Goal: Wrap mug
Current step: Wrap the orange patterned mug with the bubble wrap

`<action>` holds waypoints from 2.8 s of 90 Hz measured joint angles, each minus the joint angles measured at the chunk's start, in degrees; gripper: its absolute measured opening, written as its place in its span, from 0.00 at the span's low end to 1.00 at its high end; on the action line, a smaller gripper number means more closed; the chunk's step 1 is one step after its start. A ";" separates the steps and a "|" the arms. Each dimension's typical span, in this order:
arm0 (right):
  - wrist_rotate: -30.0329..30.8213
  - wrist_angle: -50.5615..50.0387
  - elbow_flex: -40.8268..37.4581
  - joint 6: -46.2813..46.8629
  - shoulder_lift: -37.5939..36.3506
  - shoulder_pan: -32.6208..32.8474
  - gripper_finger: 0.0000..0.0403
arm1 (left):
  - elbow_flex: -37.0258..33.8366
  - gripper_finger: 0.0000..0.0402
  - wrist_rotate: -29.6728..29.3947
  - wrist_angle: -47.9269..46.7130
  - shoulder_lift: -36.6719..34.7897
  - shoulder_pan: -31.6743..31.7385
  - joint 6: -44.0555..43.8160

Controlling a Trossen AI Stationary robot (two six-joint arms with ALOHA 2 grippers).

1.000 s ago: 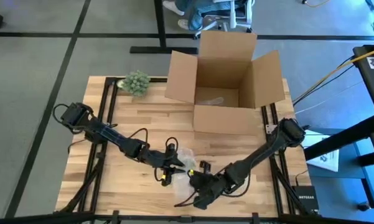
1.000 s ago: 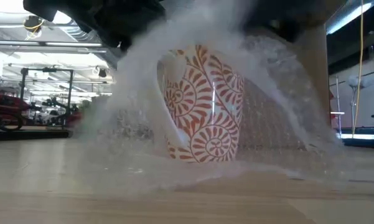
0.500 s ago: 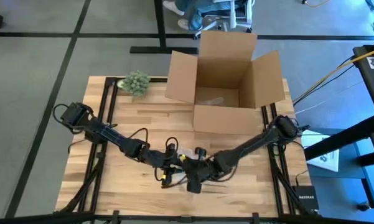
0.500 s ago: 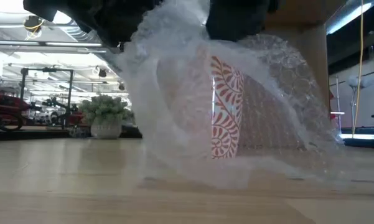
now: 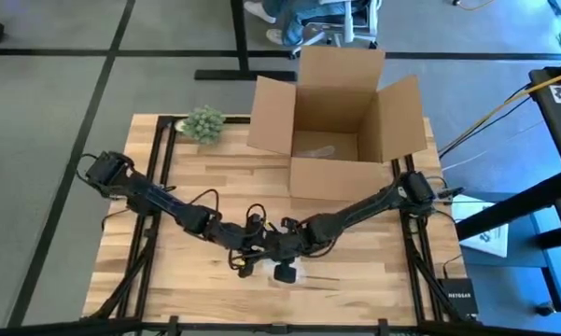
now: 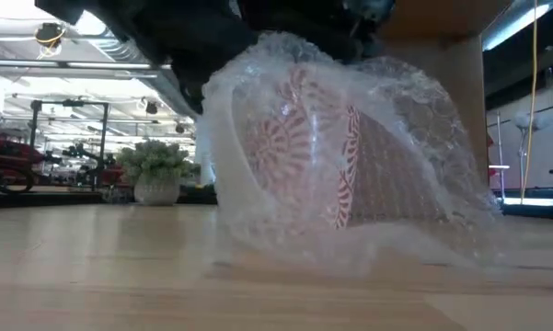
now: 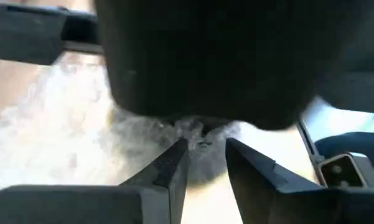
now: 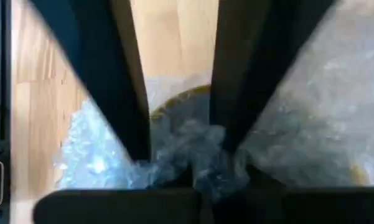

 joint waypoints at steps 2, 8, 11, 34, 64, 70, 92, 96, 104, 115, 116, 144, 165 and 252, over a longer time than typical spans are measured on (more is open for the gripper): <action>0.04 0.23 -0.04 -0.01 -0.01 0.01 0.00 | 0.00 0.23 -0.31 -0.63 -0.74 -0.04 0.20; 0.03 0.95 -0.12 -0.16 -0.51 0.01 0.00 | 0.10 0.23 -2.31 -1.18 -2.27 -0.07 0.44; 0.04 1.36 -0.17 -0.21 -0.54 0.01 0.00 | 0.11 0.23 -3.28 -1.19 -2.44 -0.05 0.87; -0.01 0.94 1.50 -1.74 -0.16 0.03 0.00 | 0.20 0.23 -3.66 0.39 3.04 0.61 1.66; -0.80 -14.39 11.21 -3.16 0.34 0.15 0.00 | 0.43 0.23 -4.61 1.52 5.65 0.18 1.10; -0.46 -17.19 13.37 -3.48 0.34 0.60 0.00 | 0.39 0.23 -4.42 1.53 5.67 -0.09 1.28; 5.76 -22.58 18.41 -1.89 -0.01 3.46 0.00 | 0.39 0.23 -4.41 2.02 5.77 -0.34 1.51; 6.30 -20.70 18.50 -1.87 -0.01 3.98 0.00 | 0.40 0.23 -4.46 2.13 5.78 -0.35 1.64; 6.38 -18.38 18.58 -1.85 -0.19 4.87 0.00 | 0.35 0.23 -4.42 2.18 5.78 -0.35 1.93; 4.83 -13.75 15.14 -1.65 0.62 4.84 0.00 | 0.35 0.23 -4.44 2.18 5.82 -0.35 1.94; 4.85 -13.53 14.68 -1.55 0.66 4.83 0.00 | 0.33 0.23 -4.44 2.16 5.82 -0.35 1.92; 8.23 -3.76 2.41 1.37 0.60 2.87 0.00 | 0.27 0.23 -4.42 3.29 5.85 -0.78 2.73; 4.84 -2.13 2.33 0.43 -0.27 1.91 0.00 | 0.20 0.23 -4.27 4.05 5.87 -0.79 3.42; 32.30 -5.25 -11.22 16.80 -8.11 5.58 0.00 | 0.26 0.23 -3.31 4.60 5.88 -0.79 2.53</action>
